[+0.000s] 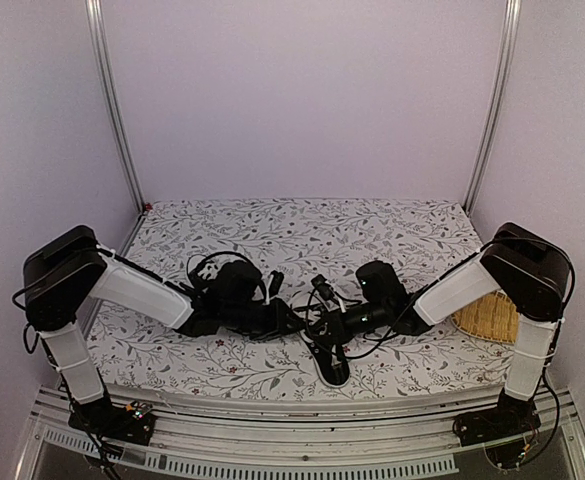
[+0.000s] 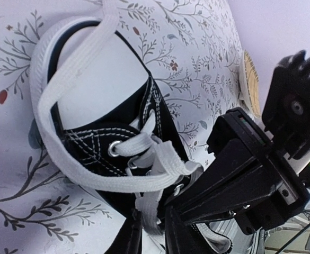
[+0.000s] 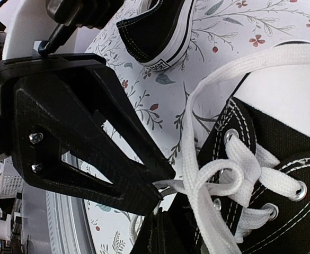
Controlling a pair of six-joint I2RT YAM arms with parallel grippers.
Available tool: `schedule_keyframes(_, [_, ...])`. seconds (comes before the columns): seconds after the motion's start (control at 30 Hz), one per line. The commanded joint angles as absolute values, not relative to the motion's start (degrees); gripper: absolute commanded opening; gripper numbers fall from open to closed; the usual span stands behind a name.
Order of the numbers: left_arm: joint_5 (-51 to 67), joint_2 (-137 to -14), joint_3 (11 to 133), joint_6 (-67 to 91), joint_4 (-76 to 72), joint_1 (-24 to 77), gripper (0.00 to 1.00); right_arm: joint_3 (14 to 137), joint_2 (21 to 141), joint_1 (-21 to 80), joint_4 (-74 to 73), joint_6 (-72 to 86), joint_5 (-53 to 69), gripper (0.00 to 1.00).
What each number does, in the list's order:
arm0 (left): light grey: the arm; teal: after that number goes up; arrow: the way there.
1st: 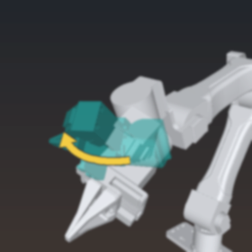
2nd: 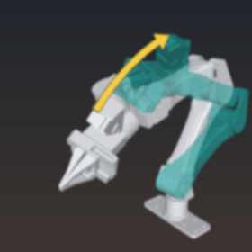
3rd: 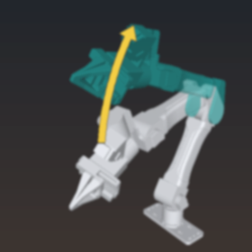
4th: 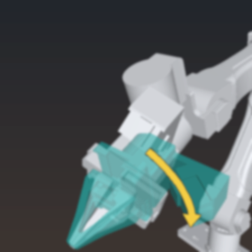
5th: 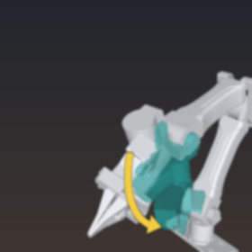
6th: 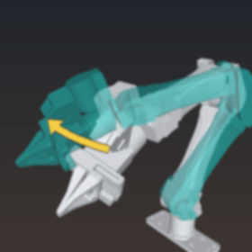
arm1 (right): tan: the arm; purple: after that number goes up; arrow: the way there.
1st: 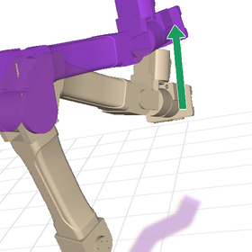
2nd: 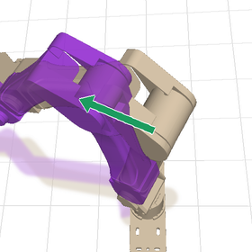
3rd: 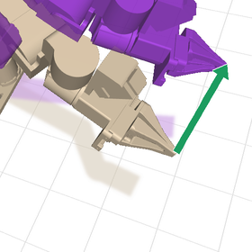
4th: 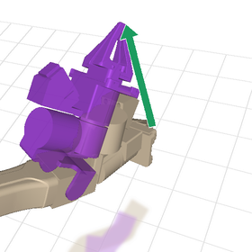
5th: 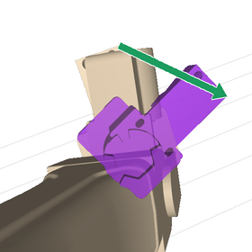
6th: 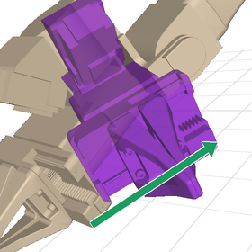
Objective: Tie the shoes
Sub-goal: Pass from the right arm to the left
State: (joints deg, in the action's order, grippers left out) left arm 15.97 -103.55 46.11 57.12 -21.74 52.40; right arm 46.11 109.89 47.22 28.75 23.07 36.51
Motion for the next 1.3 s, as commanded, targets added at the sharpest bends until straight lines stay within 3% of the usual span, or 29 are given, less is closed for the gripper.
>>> schedule_keyframes(0.0, [16.63,-104.06,47.31,56.69,-22.65,52.84,0.14,45.19,108.63,47.06,28.56,22.84,35.93,0.02])
schedule_keyframes(0.13, [16.54,-103.45,47.24,56.56,-22.71,52.83,0.00,45.28,108.72,47.07,28.41,22.89,35.50,0.02])
schedule_keyframes(0.43, [17.97,-100.06,47.35,53.46,-27.14,53.65,0.00,46.39,109.39,47.09,27.64,23.65,37.27,0.02])
schedule_keyframes(0.77, [20.76,-106.21,52.30,51.30,-25.60,53.61,0.00,46.57,109.83,47.04,32.52,24.29,46.34,0.02])
schedule_keyframes(0.8, [20.82,-106.59,52.78,51.09,-24.94,53.67,0.02,46.44,109.78,47.07,33.01,24.59,46.71,0.02])
schedule_keyframes(0.9, [18.71,-105.21,52.75,49.72,-22.26,53.61,0.25,46.20,109.61,46.98,33.47,25.18,46.32,0.02])
schedule_keyframes(1.07, [13.35,-98.23,49.84,47.65,-16.85,53.61,0.50,45.55,109.52,46.86,33.79,25.38,45.74,0.02])
schedule_keyframes(1.27, [11.77,-94.65,44.67,51.01,-17.46,53.70,0.60,45.35,109.51,46.88,34.10,25.57,45.55,0.02])
